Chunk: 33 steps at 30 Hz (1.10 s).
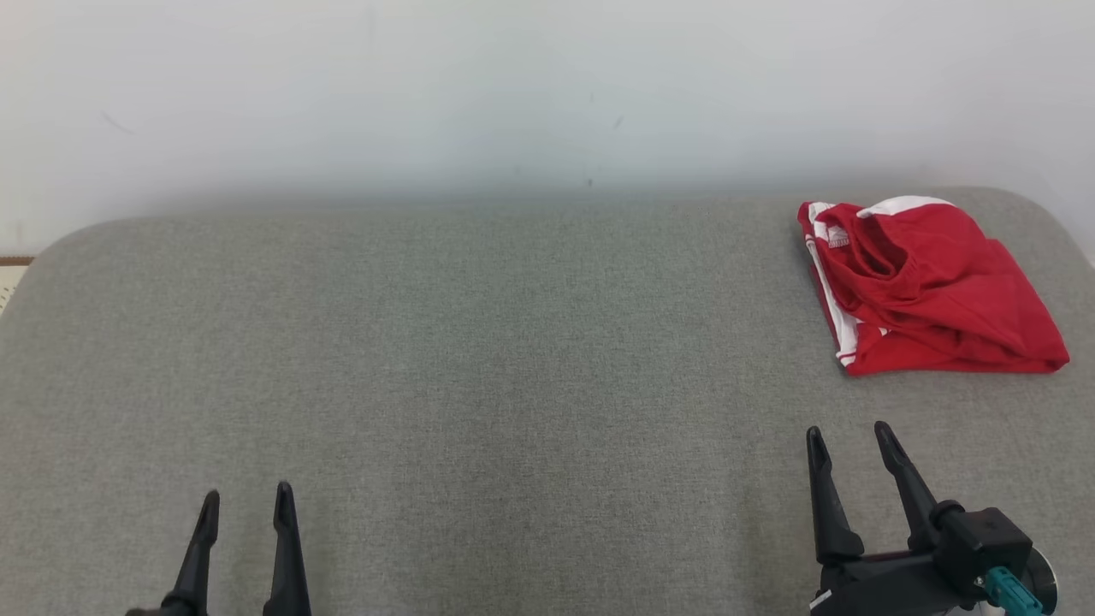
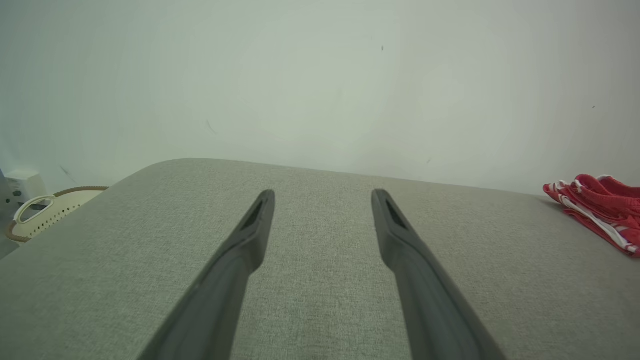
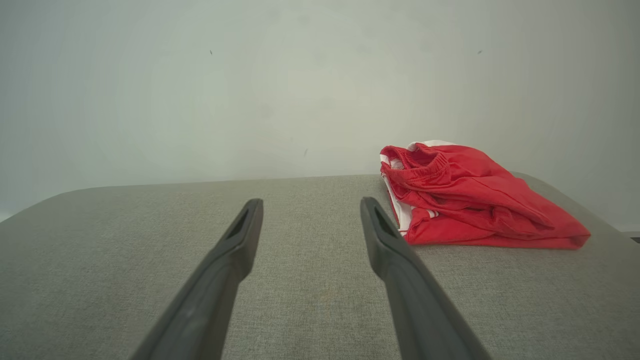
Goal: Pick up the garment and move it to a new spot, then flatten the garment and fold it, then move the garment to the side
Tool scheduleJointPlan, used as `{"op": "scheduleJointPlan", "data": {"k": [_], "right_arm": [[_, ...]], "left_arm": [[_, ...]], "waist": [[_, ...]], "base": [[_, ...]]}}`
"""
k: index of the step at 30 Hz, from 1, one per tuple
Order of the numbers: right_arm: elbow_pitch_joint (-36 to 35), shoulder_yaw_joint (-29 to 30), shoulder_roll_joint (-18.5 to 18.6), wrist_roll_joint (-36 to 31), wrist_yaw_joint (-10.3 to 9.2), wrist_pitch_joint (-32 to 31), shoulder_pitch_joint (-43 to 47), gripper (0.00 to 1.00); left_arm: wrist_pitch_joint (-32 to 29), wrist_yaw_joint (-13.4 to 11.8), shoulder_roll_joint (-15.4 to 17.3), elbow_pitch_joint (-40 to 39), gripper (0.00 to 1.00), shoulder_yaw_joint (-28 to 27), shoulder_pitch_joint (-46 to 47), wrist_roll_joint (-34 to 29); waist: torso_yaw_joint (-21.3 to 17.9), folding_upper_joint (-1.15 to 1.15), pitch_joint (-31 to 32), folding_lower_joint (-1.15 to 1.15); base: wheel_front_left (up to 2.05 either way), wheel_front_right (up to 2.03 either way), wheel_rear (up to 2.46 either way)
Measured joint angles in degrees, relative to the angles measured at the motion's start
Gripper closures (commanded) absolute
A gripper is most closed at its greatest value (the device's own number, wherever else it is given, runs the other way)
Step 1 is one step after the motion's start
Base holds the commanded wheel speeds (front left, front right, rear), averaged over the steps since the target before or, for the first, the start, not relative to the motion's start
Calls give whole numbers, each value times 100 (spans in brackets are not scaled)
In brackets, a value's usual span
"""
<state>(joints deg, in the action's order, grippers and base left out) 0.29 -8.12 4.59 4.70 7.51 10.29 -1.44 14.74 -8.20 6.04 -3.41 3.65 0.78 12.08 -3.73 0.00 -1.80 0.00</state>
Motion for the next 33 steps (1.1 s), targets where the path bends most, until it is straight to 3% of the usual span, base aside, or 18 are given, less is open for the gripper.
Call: {"op": "scheduleJointPlan", "data": {"k": [33], "right_arm": [[-94,-107,-37,-22,0,-179,332,0]], "left_arm": [[-166,-98,63,98,0,99,-319,158]], "waist": [[61,0,361,0]], "base": [[0,0,0]]}}
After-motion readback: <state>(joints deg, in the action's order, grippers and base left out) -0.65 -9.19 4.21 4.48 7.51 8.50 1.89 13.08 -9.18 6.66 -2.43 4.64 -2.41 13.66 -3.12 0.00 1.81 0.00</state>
